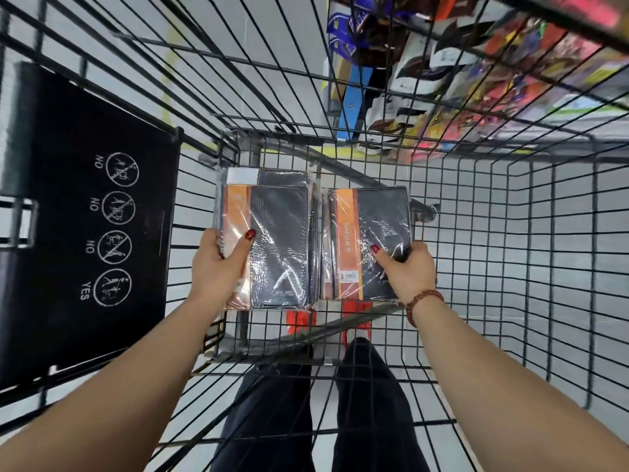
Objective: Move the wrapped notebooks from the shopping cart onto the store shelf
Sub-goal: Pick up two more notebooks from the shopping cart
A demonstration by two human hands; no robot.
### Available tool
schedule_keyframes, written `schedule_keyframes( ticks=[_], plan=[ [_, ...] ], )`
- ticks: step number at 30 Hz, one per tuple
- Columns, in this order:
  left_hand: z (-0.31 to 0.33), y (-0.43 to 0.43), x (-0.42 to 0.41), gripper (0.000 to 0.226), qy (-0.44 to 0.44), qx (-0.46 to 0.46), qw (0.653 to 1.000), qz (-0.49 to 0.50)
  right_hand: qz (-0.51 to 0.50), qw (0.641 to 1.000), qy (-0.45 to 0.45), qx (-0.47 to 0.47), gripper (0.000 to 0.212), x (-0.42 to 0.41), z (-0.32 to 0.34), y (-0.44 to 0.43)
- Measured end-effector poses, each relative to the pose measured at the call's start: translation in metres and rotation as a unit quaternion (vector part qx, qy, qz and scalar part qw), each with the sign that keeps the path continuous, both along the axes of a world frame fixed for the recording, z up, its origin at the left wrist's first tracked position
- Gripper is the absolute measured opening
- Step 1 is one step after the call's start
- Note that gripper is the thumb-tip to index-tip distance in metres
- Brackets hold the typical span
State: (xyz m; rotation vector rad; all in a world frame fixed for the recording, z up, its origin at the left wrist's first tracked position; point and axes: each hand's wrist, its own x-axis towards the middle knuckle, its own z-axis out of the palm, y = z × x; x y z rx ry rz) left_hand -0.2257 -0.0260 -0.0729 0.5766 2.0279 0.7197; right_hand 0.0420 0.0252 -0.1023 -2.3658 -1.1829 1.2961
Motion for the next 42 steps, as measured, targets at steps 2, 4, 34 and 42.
schedule_keyframes(
  ticks=[2, 4, 34, 42],
  plan=[
    [0.005, -0.001, 0.004, 0.038, 0.012, -0.004, 1.000, -0.001, 0.010, 1.000, -0.007, -0.010, 0.038, 0.005, 0.010, 0.000],
    [0.014, -0.002, 0.010, 0.045, 0.033, 0.003, 0.999, -0.007, 0.021, 1.000, -0.010, 0.006, 0.030, 0.011, 0.021, -0.002],
    [0.300, 0.031, 0.207, 0.028, -0.136, 0.260, 0.933, -0.208, -0.260, 0.854, 0.145, 0.427, 0.018, 0.192, 0.334, -0.111],
    [0.319, -0.004, 0.342, 0.028, -0.156, 0.267, 0.917, -0.251, -0.278, 0.817, 0.177, 0.474, 0.028, 0.326, 0.354, -0.168]
  ],
)
